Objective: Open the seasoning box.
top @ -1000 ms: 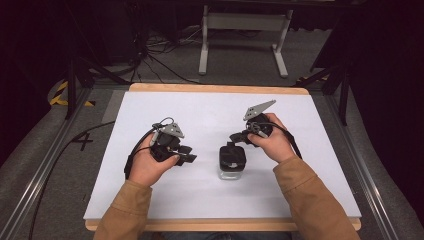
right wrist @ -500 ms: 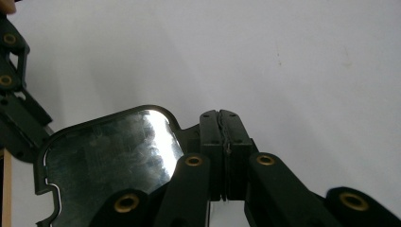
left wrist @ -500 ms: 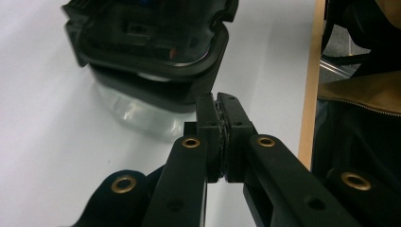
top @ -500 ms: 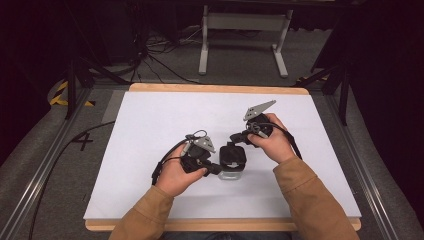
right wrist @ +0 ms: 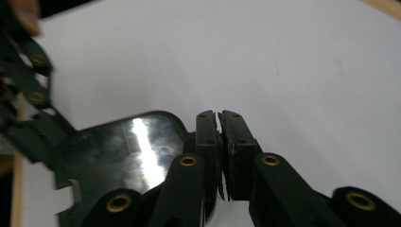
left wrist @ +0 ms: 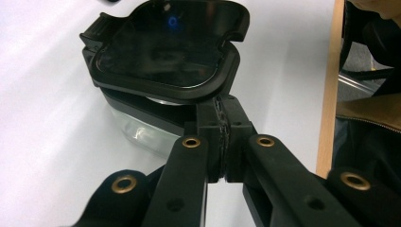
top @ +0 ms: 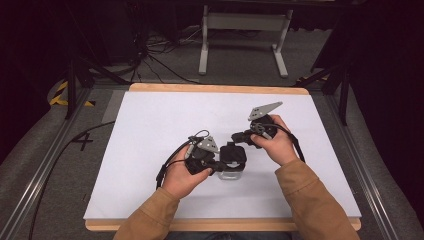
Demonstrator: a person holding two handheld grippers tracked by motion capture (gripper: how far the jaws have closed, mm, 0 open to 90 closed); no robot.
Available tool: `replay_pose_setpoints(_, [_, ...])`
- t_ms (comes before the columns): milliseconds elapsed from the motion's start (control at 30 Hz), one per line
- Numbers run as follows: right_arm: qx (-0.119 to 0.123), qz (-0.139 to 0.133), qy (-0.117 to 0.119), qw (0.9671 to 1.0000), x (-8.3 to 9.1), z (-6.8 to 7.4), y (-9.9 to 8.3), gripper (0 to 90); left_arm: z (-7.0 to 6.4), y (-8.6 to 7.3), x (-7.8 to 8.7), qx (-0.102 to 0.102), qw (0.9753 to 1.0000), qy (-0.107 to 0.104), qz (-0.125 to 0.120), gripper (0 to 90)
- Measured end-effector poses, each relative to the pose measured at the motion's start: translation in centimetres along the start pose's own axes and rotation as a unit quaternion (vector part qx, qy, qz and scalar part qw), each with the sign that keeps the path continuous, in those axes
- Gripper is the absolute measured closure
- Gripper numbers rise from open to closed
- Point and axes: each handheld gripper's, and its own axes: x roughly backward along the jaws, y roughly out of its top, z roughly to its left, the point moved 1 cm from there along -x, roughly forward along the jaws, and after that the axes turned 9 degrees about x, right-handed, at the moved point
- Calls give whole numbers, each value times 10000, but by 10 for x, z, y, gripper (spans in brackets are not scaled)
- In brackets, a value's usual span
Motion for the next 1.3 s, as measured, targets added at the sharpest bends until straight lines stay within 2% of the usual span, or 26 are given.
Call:
replay_pose_setpoints(67, [32,-227,-33,9997,10,4,-6,898,0,0,1,-14,10000,13,-28,890])
replay_pose_setpoints(167, [113,-479,-168,9986,31,17,-20,900,0,0,1,9,10000,9,-78,891])
replay_pose_setpoints(233, [114,-578,-101,9982,43,26,-32,900,0,0,1,17,9999,27,-104,892])
replay_pose_setpoints(333, [102,-389,27,9992,49,36,-50,900,-1,0,0,-5,9999,77,-120,893])
replay_pose_setpoints(467, [171,-226,174,9994,39,50,-59,900,-1,0,-1,-20,9998,117,-170,893])
replay_pose_setpoints(567, [307,-202,159,9992,31,55,-57,900,-2,0,-2,-10,9997,135,-201,893])
replay_pose_setpoints(967, [329,-590,2,9977,30,58,-46,900,-3,-1,-4,-4,9995,183,-255,897])
replay_pose_setpoints(1200, [305,-859,-162,9957,32,51,-31,900,-3,0,-5,33,9995,179,-244,899])
replay_pose_setpoints(1300, [297,-880,-196,9955,32,49,-26,900,-3,0,-5,32,9995,174,-248,899])
